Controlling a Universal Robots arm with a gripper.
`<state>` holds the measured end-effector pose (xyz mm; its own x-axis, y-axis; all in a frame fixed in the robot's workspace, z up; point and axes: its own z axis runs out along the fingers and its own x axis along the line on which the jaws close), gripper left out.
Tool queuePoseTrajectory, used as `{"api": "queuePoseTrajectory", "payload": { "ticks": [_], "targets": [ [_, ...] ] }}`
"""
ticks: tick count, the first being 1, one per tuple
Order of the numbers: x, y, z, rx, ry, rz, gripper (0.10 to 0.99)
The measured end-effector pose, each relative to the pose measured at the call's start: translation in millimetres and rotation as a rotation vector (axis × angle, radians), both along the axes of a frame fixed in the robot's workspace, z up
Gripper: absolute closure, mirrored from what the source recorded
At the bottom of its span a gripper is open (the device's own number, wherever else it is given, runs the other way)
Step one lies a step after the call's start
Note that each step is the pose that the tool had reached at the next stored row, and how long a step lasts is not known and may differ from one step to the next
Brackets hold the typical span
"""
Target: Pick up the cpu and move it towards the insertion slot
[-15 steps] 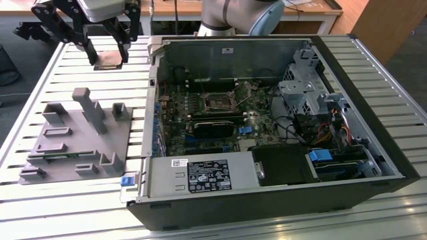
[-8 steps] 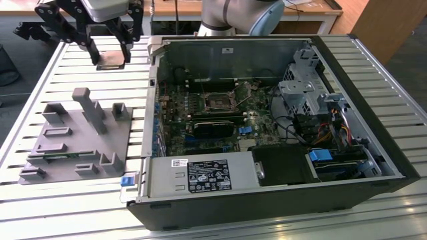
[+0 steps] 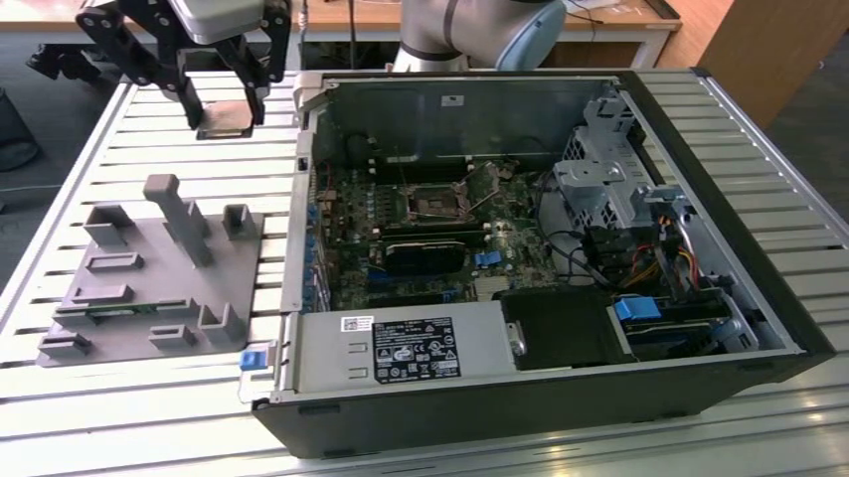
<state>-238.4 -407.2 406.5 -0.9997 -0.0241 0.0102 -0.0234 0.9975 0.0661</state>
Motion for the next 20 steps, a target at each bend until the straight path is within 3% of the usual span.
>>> {"api": "queuePoseTrajectory", "payload": {
  "ticks": [20],
  "targets": [
    [14.0,0.0,-0.3,0.0,0.0,0.001,0.541]
  ]
}}
